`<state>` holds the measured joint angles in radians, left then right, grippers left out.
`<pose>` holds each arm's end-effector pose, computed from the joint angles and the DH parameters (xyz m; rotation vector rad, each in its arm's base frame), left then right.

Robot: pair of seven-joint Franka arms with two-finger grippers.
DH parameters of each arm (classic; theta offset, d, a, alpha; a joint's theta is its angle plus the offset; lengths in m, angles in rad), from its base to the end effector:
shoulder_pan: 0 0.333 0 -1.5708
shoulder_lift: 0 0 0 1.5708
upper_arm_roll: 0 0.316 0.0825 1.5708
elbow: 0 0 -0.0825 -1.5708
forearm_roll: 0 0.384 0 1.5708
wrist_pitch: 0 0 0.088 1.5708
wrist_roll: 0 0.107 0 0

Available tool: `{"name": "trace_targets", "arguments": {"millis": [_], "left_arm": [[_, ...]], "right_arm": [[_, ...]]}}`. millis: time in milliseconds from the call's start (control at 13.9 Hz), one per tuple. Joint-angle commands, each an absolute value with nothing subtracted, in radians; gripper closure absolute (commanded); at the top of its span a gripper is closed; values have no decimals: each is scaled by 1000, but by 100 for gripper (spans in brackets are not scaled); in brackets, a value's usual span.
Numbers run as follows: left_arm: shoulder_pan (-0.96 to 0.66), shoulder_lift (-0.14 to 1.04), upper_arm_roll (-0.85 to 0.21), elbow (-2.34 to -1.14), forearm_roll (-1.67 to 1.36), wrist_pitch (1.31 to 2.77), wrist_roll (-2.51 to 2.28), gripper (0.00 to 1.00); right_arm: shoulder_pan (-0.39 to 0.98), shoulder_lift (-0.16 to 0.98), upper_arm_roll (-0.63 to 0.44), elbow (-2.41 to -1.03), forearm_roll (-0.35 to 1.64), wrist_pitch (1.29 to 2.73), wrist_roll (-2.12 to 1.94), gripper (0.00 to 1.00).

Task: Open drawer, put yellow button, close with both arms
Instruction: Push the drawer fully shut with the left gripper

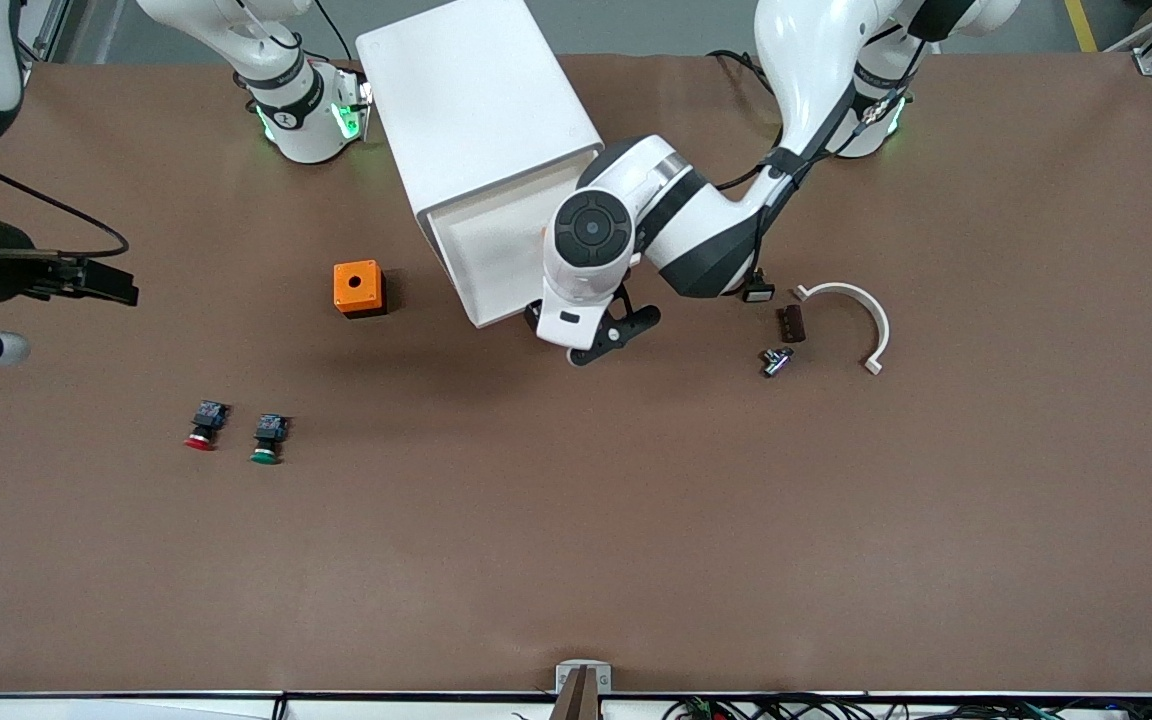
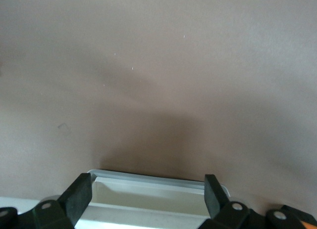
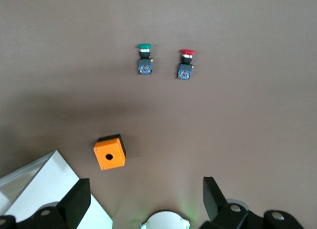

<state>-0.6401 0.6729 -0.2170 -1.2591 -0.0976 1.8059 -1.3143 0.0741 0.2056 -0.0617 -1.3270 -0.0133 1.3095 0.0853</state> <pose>0.4954 -0.5274 0.3625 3.0007 0.8047 -0.3994 0.5878 0.0097 0.5990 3.0838 -0.1157 -0.3427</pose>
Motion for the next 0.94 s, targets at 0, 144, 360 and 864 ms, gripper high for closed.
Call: {"name": "trace_targets", "arguments": {"millis": [0, 144, 360, 864], "left_arm": [[-660, 640, -222, -1299, -94, 1799, -1356, 0], [-673, 641, -227, -1299, -100, 1778, -1385, 0], [-678, 644, -273, -1319, -115, 1776, -1414, 0], [-678, 649, -311, -1336, -236, 1776, -1442, 0]], "right_arm": [[54, 207, -44, -1280, -20, 1279, 81, 0], [34, 201, -43, -1272, -26, 1276, 83, 0], [37, 201, -43, -1258, -44, 1276, 86, 0], [69, 45, -34, -1425, 9, 1266, 87, 0]]}}
